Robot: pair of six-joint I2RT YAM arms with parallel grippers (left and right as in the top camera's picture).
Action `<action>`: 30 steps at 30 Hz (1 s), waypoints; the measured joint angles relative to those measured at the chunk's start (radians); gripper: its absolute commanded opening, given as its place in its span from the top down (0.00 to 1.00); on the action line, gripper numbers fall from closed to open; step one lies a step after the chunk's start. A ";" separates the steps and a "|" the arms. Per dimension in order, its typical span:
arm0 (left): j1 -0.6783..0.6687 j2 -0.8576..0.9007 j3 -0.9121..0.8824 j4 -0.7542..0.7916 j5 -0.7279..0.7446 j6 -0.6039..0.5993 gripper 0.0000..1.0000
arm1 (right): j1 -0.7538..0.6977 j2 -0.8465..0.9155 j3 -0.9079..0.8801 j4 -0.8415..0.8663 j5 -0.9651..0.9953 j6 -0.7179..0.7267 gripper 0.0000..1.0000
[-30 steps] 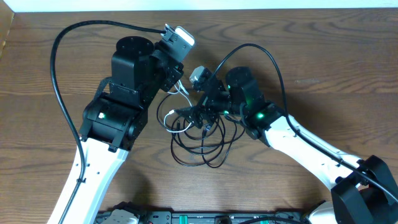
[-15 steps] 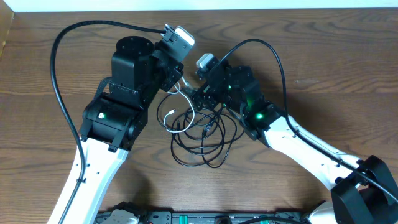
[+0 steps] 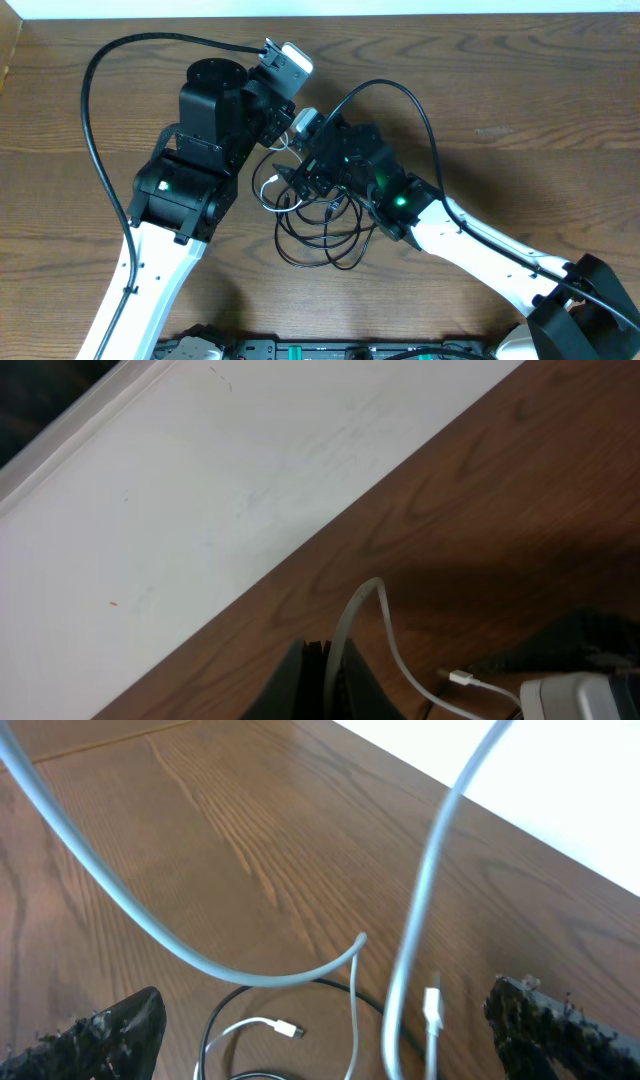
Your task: Untangle cables
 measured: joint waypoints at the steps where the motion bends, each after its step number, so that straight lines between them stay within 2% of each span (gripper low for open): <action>1: 0.000 0.000 0.000 0.000 0.000 0.000 0.93 | 0.000 0.000 0.000 0.002 0.000 -0.004 0.01; 13: 0.000 0.000 0.000 0.000 0.000 0.000 0.93 | 0.000 0.000 0.000 0.104 0.057 -0.021 0.01; 20: 0.000 0.000 0.000 -0.006 0.000 0.000 0.93 | 0.000 0.000 0.000 0.148 0.063 0.048 0.01; 30: 0.000 0.000 0.000 -0.010 0.000 0.000 0.92 | -0.004 0.016 0.000 0.194 0.062 0.076 0.06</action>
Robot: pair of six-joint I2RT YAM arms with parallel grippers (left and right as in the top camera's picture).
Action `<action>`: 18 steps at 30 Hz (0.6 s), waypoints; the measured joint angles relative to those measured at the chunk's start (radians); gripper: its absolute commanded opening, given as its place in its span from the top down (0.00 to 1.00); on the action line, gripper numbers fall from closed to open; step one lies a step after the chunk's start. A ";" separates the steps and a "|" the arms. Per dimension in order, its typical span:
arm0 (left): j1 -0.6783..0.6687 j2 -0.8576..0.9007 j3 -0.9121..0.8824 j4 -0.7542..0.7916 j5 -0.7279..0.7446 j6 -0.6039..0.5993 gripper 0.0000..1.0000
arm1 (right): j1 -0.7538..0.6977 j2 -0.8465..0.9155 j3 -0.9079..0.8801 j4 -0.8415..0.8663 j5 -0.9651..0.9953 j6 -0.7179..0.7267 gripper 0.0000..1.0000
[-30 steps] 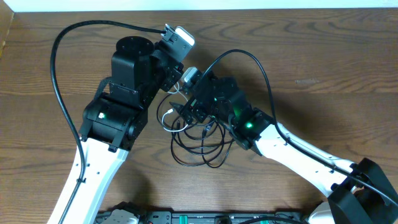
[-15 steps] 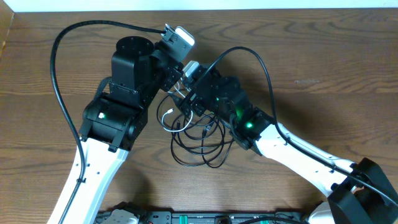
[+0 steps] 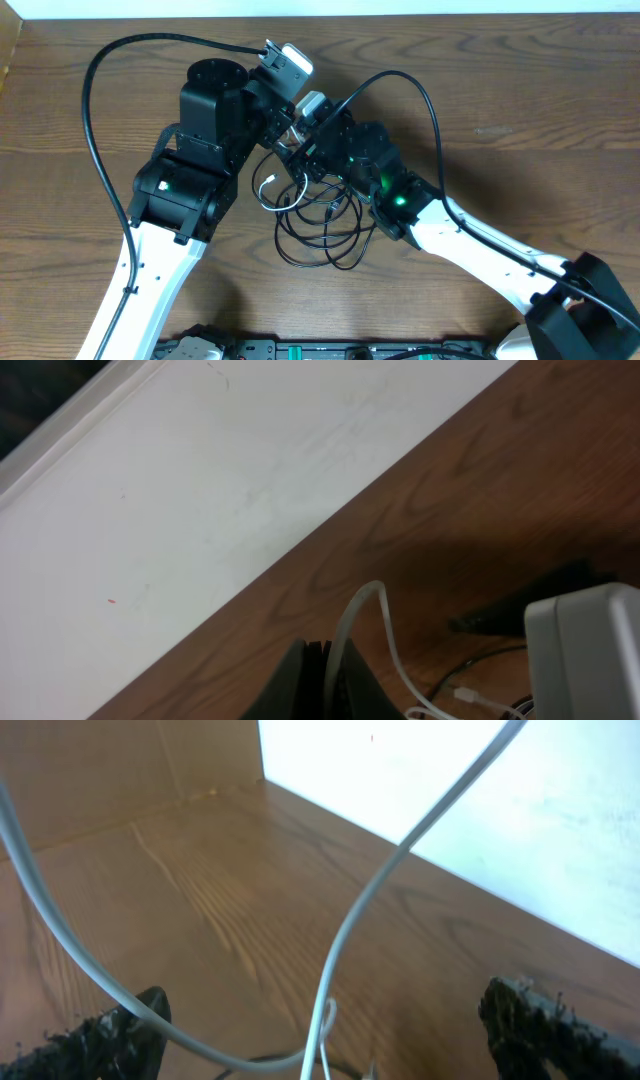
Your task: Untangle cables
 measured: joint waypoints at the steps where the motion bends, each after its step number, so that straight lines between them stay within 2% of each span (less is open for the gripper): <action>1: 0.000 0.000 0.000 0.000 0.000 0.000 0.93 | -0.001 0.010 0.000 0.018 0.000 0.002 0.08; 6: 0.000 0.000 0.000 0.000 0.000 0.000 0.93 | -0.001 0.090 0.000 0.101 -0.006 0.011 0.12; 8: 0.000 0.000 0.000 0.000 0.000 0.000 0.93 | -0.001 0.115 0.000 0.119 -0.010 0.019 0.18; 10: 0.000 0.000 0.000 0.000 0.000 0.000 0.92 | -0.001 0.129 0.000 0.124 -0.012 0.028 0.33; 11: 0.000 0.000 0.000 0.000 0.000 0.000 0.92 | -0.001 0.132 0.000 0.124 -0.015 0.031 0.45; 14: 0.000 0.000 0.000 -0.001 0.000 0.000 0.93 | -0.001 0.132 0.000 0.130 -0.019 0.042 0.93; 15: 0.000 0.000 0.000 0.000 0.000 0.000 0.92 | -0.001 0.132 0.000 0.131 -0.019 0.043 0.99; 17: 0.000 0.000 0.000 0.000 0.000 0.000 0.92 | -0.001 0.132 0.000 0.129 -0.019 0.047 0.99; 18: 0.000 0.000 0.000 0.000 0.000 0.000 0.88 | -0.001 0.132 0.000 0.129 -0.019 0.048 0.99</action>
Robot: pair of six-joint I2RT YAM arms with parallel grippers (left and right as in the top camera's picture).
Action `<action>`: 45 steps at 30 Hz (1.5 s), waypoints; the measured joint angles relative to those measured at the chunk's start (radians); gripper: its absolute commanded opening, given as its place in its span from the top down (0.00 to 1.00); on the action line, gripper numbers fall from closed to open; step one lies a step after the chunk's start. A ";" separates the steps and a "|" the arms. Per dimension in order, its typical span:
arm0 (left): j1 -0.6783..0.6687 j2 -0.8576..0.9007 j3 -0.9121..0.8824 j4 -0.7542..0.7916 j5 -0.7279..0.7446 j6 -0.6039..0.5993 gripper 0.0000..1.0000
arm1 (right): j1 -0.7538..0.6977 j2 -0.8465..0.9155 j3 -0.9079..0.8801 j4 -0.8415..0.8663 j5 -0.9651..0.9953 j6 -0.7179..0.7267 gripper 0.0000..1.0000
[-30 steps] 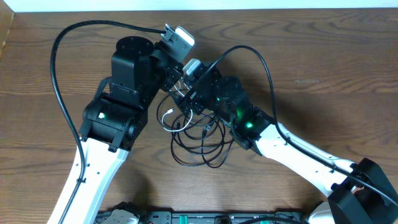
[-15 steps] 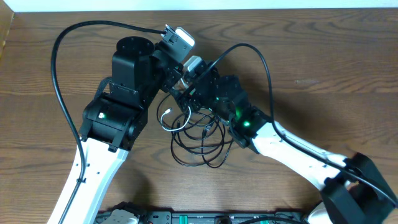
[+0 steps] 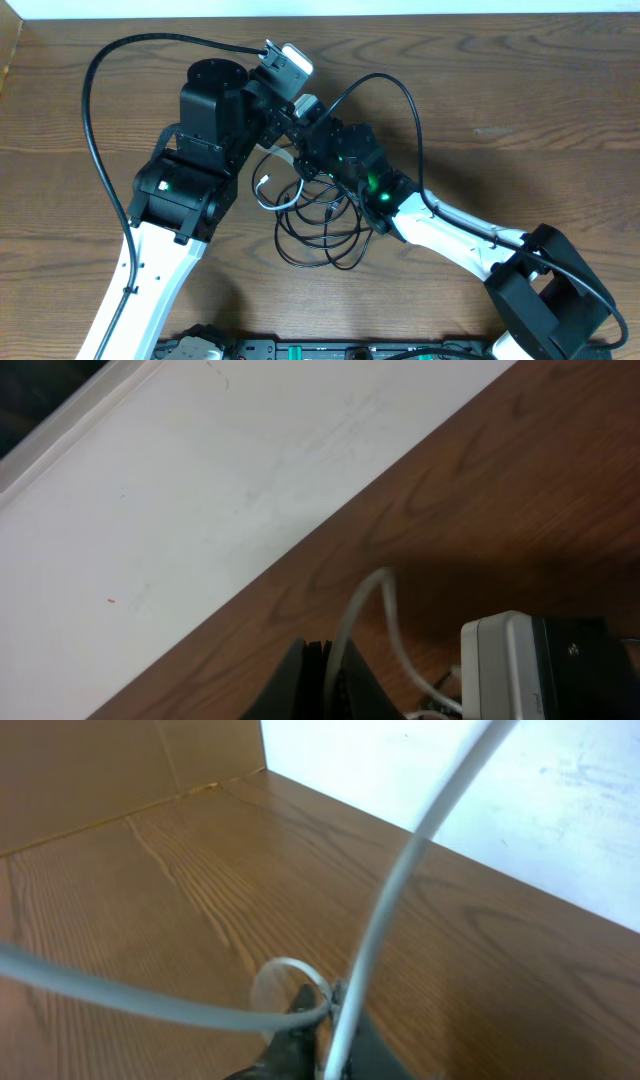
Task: Untangle cables
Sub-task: 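Pull the white cable up and right with the right gripper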
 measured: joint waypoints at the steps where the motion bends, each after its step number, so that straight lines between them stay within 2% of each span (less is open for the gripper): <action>1: 0.000 0.000 0.000 0.000 0.000 0.002 0.83 | 0.000 0.000 0.000 0.000 0.000 0.001 0.99; 2: 0.000 0.000 0.000 0.000 0.000 0.005 0.69 | 0.000 0.000 0.000 0.000 0.000 0.000 0.99; 5: 0.000 0.000 0.000 -0.001 0.000 0.006 0.39 | 0.000 0.000 0.000 0.000 0.001 0.000 0.99; 8: 0.000 0.000 0.000 -0.001 0.000 0.007 0.24 | -0.003 0.000 0.000 0.000 0.002 0.000 0.99; 9: 0.000 0.000 0.000 -0.001 0.000 0.006 0.16 | -0.006 0.000 0.000 0.000 0.001 0.000 0.99; 11: 0.000 0.000 0.000 -0.001 0.000 0.005 0.09 | -0.013 0.000 0.000 0.000 0.002 0.000 0.99; 23: 0.000 0.000 0.000 -0.001 -0.006 0.001 0.04 | -0.079 0.000 0.000 -0.014 0.008 0.000 0.99; 29: 0.000 0.000 0.000 -0.002 -0.073 0.000 0.03 | -0.145 -0.006 0.000 -0.050 0.104 -0.001 0.99; 36: 0.000 0.000 0.000 -0.061 -0.105 0.000 0.03 | -0.303 -0.099 0.000 -0.090 0.267 -0.006 0.99; 45: 0.000 0.000 0.000 -0.081 -0.109 -0.039 0.02 | -0.592 -0.341 0.000 -0.226 0.537 -0.004 0.99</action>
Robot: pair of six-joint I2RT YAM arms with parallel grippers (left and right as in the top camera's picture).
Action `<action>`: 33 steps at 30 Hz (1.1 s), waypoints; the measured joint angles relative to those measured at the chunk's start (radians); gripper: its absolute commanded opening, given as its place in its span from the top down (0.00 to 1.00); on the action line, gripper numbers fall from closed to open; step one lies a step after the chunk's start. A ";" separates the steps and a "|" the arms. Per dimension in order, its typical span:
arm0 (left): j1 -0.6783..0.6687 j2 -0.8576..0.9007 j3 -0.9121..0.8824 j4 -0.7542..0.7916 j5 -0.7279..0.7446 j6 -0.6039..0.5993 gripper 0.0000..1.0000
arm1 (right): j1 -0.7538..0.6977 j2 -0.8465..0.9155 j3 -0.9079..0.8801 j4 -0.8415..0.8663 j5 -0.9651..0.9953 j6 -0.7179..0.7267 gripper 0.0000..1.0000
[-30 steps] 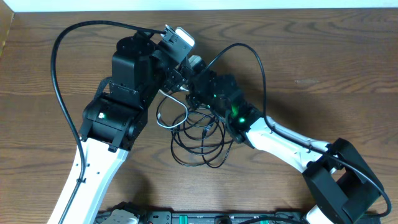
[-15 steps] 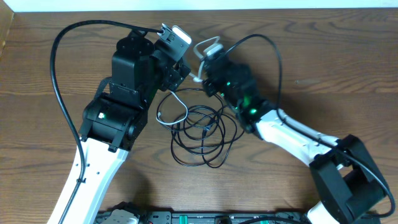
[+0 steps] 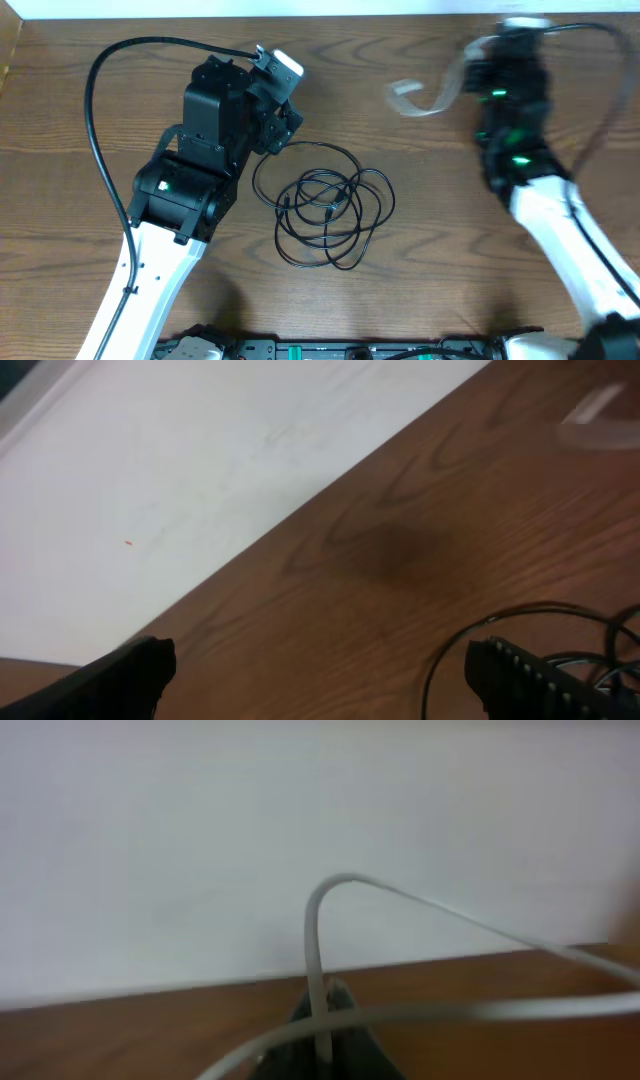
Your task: Untangle cables
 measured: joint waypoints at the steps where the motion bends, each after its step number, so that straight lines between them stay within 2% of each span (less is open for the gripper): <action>1: 0.000 0.000 0.000 -0.001 0.000 -0.003 0.02 | -0.031 -0.023 0.000 -0.017 0.029 0.000 0.99; 9: 0.000 0.000 0.000 -0.030 0.000 -0.015 0.02 | -0.277 -0.138 0.000 -0.172 0.209 0.045 0.99; 14: 0.000 0.000 0.000 -0.064 0.000 -0.015 0.02 | -0.411 -0.134 0.000 -0.231 0.217 0.121 0.99; 26: 0.000 0.000 0.000 -0.133 0.000 -0.015 0.02 | -0.744 -0.060 0.000 -0.196 -0.189 0.199 0.99; 29: 0.000 0.000 0.000 -0.144 0.000 -0.015 0.02 | -0.808 -0.008 0.000 -0.182 -0.252 0.218 0.88; 30: 0.000 0.000 0.000 -0.148 0.005 -0.015 0.02 | -0.829 0.015 0.000 -0.175 -0.281 0.219 0.82; 33: 0.000 0.000 0.000 -0.158 0.032 -0.015 0.02 | -0.878 0.082 0.000 -0.157 -0.370 0.241 0.80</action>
